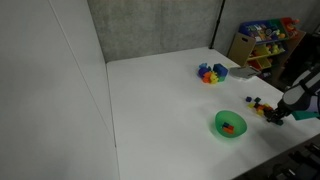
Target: Put one purple block inside the green bowl
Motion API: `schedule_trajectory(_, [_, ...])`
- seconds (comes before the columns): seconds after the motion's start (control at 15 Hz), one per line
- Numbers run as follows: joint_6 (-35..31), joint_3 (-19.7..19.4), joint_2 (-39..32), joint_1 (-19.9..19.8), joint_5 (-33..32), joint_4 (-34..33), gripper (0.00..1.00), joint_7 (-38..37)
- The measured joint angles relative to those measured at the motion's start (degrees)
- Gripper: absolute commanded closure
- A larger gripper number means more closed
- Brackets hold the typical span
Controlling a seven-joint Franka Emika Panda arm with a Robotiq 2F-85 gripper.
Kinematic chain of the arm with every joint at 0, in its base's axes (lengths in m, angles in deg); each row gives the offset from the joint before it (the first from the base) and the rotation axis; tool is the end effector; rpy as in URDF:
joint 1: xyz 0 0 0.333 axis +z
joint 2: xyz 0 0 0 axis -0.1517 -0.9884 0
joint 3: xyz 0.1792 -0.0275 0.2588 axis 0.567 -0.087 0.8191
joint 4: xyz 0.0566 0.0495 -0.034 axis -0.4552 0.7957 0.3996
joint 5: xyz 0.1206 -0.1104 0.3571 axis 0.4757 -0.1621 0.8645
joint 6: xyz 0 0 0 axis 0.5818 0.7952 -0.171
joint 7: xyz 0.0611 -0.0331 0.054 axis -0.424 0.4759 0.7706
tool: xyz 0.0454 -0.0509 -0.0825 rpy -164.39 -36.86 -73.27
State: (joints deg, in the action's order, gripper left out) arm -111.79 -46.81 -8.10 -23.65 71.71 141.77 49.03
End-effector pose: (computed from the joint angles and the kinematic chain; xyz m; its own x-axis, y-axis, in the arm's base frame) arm 0.3795 -0.2693 0.0224 0.9414 -0.3368 0.0158 -0.3372 -0.9407 0.0371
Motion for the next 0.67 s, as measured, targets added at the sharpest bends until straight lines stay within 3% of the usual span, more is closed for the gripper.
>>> schedule_trajectory(0.13, [-1.0, 1.5, 0.3, -1.6, -0.7, 0.0, 0.85, 0.3])
schedule_trajectory(0.4, [-1.9, 5.4, 2.0, -5.0, -2.2, 0.6, 0.85, 0.5])
schedule_trajectory(0.67, [-1.9, 8.3, 5.5, -5.5, -2.8, 3.5, 0.85, 0.5])
